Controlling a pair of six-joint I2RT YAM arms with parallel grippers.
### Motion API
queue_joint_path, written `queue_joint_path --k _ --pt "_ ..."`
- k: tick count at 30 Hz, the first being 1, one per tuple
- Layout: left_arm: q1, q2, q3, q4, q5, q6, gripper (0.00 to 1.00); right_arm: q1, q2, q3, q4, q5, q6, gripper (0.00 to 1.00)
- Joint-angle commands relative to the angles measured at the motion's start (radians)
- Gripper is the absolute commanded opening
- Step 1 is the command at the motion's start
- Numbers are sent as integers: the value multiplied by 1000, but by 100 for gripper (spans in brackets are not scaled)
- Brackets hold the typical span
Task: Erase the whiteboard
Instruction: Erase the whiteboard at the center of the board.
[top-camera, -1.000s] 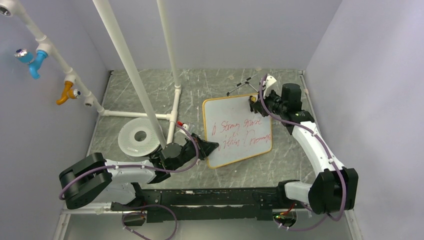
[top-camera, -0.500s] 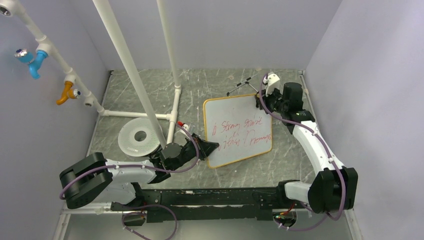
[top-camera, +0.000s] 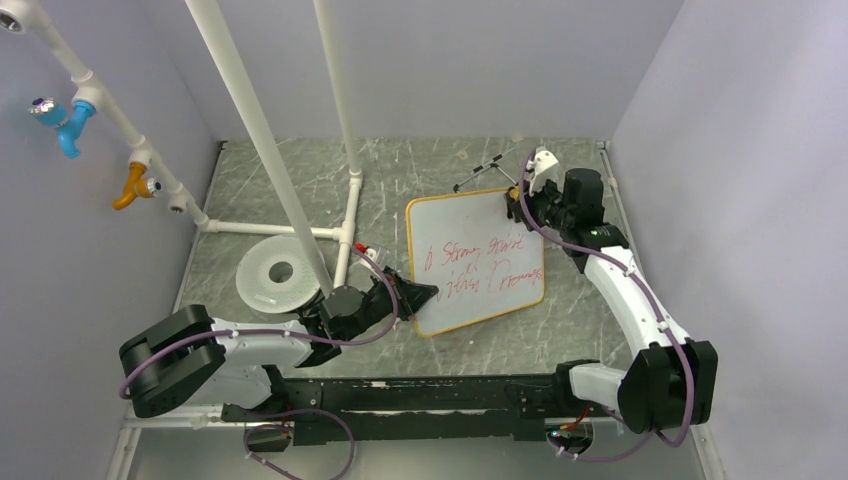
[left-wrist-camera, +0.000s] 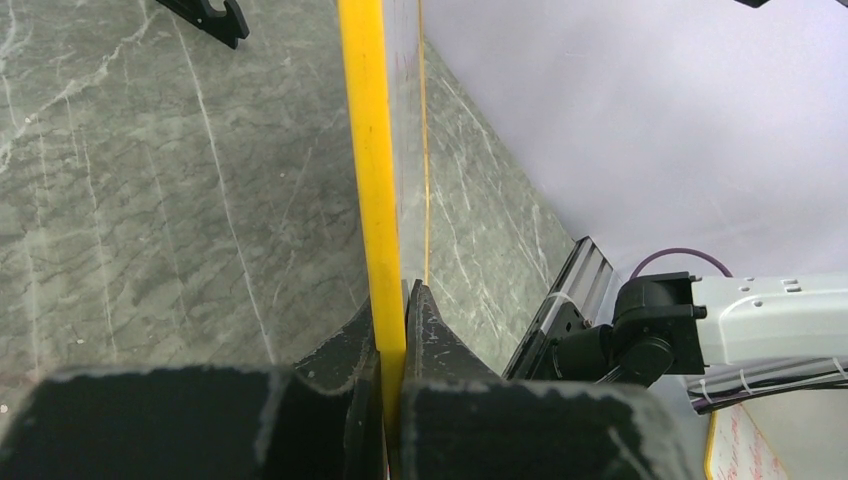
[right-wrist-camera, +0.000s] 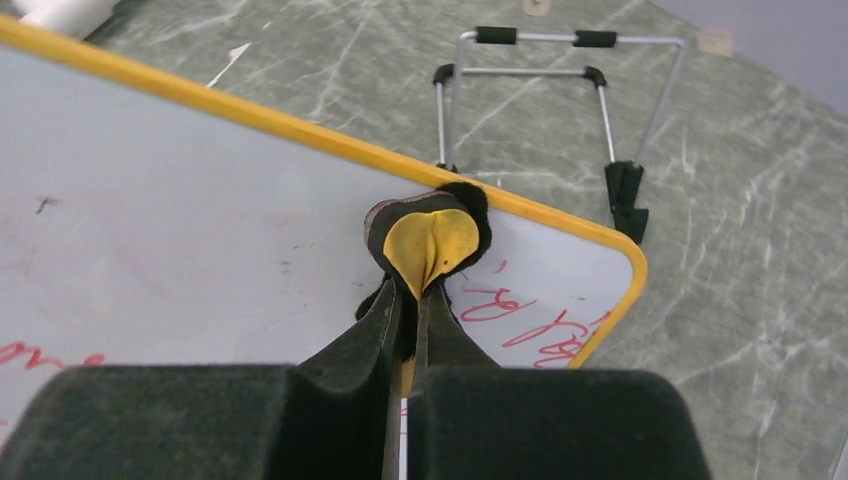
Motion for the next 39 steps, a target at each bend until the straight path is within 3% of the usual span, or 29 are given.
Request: queue_joint_path --k 1,3,5,6,9,11,14,21,23,25,27,28,30,32,33,36,37,38,39 --pt "-30 20 -2 -98 189 216 0 -6 39 28 -155 -320 -197 0" --pt "-30 17 -3 -101 188 217 0 -3 42 39 -207 -457 -260 0" --pt "-30 14 -4 -103 186 217 0 -3 36 32 -181 -439 -228 0" --pt "-30 12 -6 -103 185 217 0 -3 29 20 -129 -361 -166 0" --pt "-31 13 -4 -105 186 217 0 -5 22 -15 42 90 18 0" --pt "-30 17 -3 -103 187 216 0 -12 24 -18 72 231 43 0" --pt "-30 19 -1 -100 189 216 0 -17 15 -14 25 119 -16 0" --pt "-31 6 -5 -110 187 220 0 -15 61 54 -260 -475 -302 0" --pt "-30 2 -5 -112 187 220 0 -13 59 52 -252 -521 -306 0" --pt "-30 -1 -8 -112 186 221 0 -12 40 18 -110 -348 -118 0" --pt "-30 -4 -8 -114 184 220 0 -13 33 -15 23 -28 18 0" --pt "-30 -4 -6 -117 184 221 0 -16 35 -26 71 174 55 0" --pt "-30 -4 -4 -118 184 221 0 -22 39 -37 119 321 78 0" --pt "-30 -2 -3 -118 187 221 0 -26 37 -32 96 252 59 0" --pt "-30 0 -2 -118 188 222 0 -28 36 -20 43 132 18 0" --pt "-30 4 1 -120 190 223 0 -25 70 42 -231 -433 -279 0" --pt "-30 3 1 -120 190 223 0 -18 76 58 -311 -554 -359 0" --pt "-30 0 0 -121 189 222 0 -6 74 60 -331 -592 -366 0" --pt "-30 -3 -2 -121 186 222 0 1 64 45 -277 -530 -312 0"
